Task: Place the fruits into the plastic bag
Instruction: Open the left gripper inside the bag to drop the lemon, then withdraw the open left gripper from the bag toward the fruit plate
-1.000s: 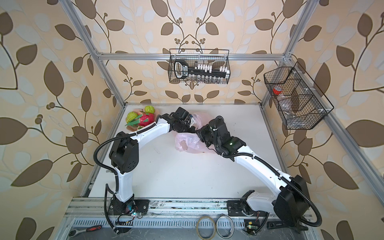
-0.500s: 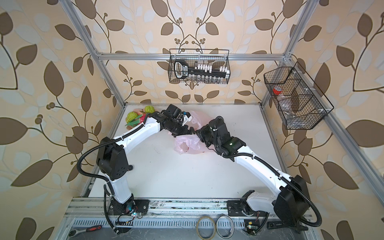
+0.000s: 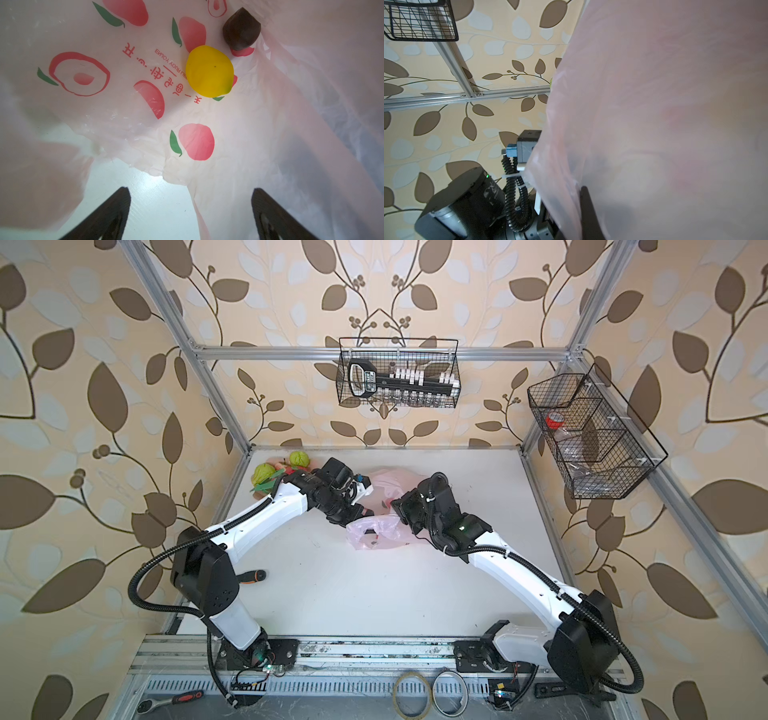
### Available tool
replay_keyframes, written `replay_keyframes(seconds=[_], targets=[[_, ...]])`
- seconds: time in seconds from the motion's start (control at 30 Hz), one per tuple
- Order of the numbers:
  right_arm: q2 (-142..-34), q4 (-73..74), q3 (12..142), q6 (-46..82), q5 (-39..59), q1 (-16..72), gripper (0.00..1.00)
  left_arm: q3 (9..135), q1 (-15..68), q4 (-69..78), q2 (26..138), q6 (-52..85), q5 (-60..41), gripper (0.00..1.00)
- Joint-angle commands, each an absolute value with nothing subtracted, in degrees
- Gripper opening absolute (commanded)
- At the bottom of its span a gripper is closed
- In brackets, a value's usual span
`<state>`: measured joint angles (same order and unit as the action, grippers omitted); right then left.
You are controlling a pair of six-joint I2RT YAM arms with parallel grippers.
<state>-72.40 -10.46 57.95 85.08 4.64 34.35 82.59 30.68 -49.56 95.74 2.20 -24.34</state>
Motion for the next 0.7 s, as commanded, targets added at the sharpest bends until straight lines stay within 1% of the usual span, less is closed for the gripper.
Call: replay_keyframes(seconds=[0.0, 0.13, 0.27, 0.47, 0.67], targets=[[-71.83, -10.55, 57.43, 86.68, 3.64, 34.21, 0.0, 79.88, 30.4, -51.61, 90.49, -1.88, -23.44, 0.94], [-71.97, -10.46, 57.46, 86.9, 3.69, 34.27, 0.0, 76.0, 30.26, -52.22, 86.78, -2.77, -23.29, 0.94], [-72.2, -10.46, 57.73, 86.91, 3.82, 34.19, 0.0, 72.47, 29.35, -51.19, 83.03, 0.2, -23.09, 0.94], [-72.47, -10.55, 58.17, 86.57, 4.12, 34.27, 0.0, 67.1, 24.7, -45.05, 73.73, 10.2, -25.92, 0.95], [-72.94, -10.89, 58.92, 86.15, 4.41, 34.2, 0.0, 66.05, 17.85, -43.24, 69.11, 19.13, -23.97, 0.97]])
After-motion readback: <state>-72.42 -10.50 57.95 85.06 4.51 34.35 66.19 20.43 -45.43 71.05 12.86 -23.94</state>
